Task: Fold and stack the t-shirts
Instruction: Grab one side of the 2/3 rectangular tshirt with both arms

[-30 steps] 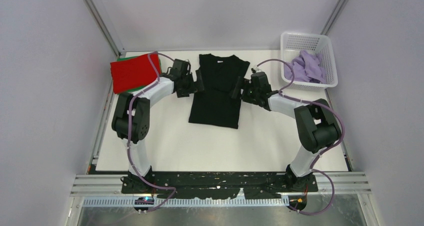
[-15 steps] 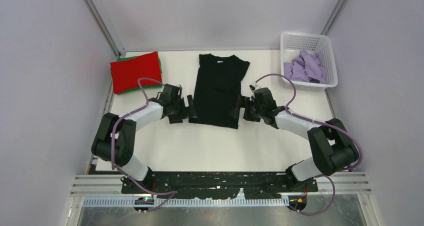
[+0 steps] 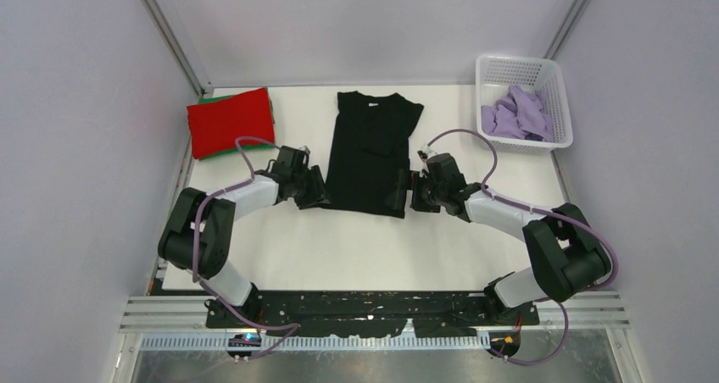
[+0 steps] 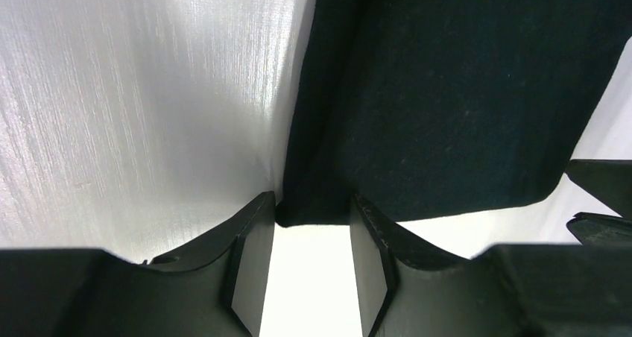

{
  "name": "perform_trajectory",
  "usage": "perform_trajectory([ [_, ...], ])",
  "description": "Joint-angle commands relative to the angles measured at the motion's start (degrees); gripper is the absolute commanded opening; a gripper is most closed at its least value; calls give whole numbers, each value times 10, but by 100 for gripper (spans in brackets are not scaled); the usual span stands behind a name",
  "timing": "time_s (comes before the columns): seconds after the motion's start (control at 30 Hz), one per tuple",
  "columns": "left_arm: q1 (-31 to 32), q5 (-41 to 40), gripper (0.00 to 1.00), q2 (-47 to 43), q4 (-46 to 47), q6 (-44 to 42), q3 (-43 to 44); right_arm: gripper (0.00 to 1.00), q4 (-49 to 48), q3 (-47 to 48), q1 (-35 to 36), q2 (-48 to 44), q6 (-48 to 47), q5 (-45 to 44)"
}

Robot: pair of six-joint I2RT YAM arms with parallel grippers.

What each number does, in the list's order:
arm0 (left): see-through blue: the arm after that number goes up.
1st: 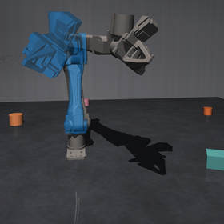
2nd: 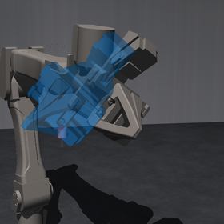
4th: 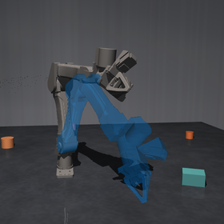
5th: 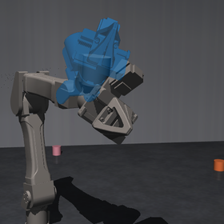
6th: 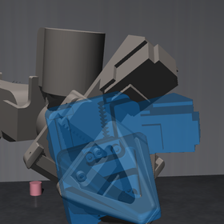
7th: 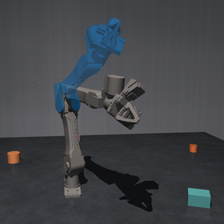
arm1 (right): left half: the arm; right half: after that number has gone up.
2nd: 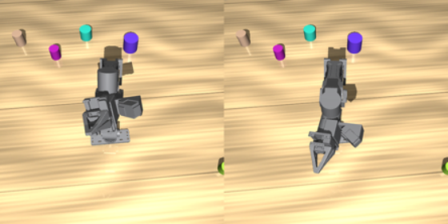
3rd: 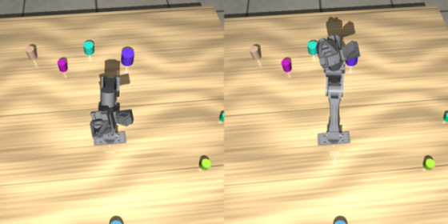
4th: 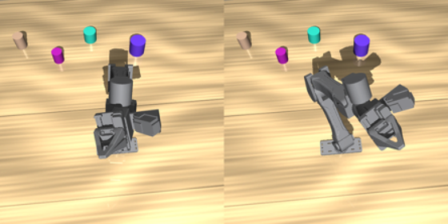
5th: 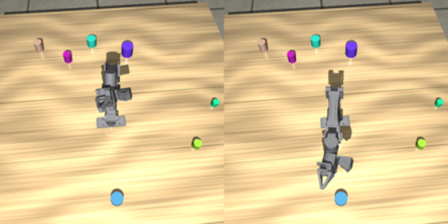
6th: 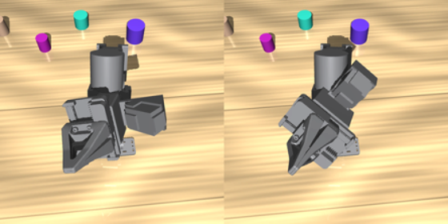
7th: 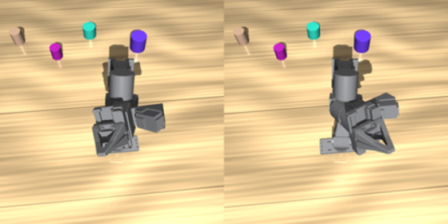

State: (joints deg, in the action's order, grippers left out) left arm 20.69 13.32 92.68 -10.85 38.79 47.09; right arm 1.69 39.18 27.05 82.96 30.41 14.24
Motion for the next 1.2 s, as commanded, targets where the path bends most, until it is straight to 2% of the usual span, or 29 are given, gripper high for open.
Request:
perform_trajectory([
  [0.0, 11, -26, 43, -5, -17, 2, -21, 99, 5, -2, 7, -19, -9, -5],
  [0.13, 23, -35, 37, 7, -18, 3, -17, 100, 11, 4, 17, -8, -16, -12],
  [0.27, 30, -37, 23, 23, -19, 6, -7, 92, 28, 12, 31, 2, -17, -38],
  [0.3, 31, -42, 14, 24, -17, 7, -7, 88, 32, 14, 40, 3, -17, -46],
  [0.33, 33, -49, 2, 22, -14, 9, -7, 87, 35, 17, 45, 4, -18, -68],
  [0.37, 35, -56, 0, 21, -13, 12, -6, 83, 46, 20, 56, 7, -19, -78],
  [0.53, 40, -65, 0, 9, 2, 15, -16, 69, 61, 28, 71, 15, -24, -125],
  [0.6, 42, -63, 0, 7, 5, 16, -19, 62, 63, 31, 73, 22, -22, -126],
  [0.7, 42, -60, 0, 8, 8, 18, -21, 59, 56, 31, 81, 27, -20, -120],
  [0.83, 44, -55, 0, 10, 19, 21, -24, 48, 44, 30, 86, 41, -17, -125],
  [0.9, 44, -53, 0, 9, 25, 24, -28, 41, 35, 25, 86, 48, -18, -131],
  [1.07, 48, -49, 0, -1, 35, 25, -37, 12, 29, 20, 89, 50, -22, -139],
  [1.17, 55, -51, 0, -33, 43, 28, -59, 5, 36, 8, 94, 15, -39, -122],
])
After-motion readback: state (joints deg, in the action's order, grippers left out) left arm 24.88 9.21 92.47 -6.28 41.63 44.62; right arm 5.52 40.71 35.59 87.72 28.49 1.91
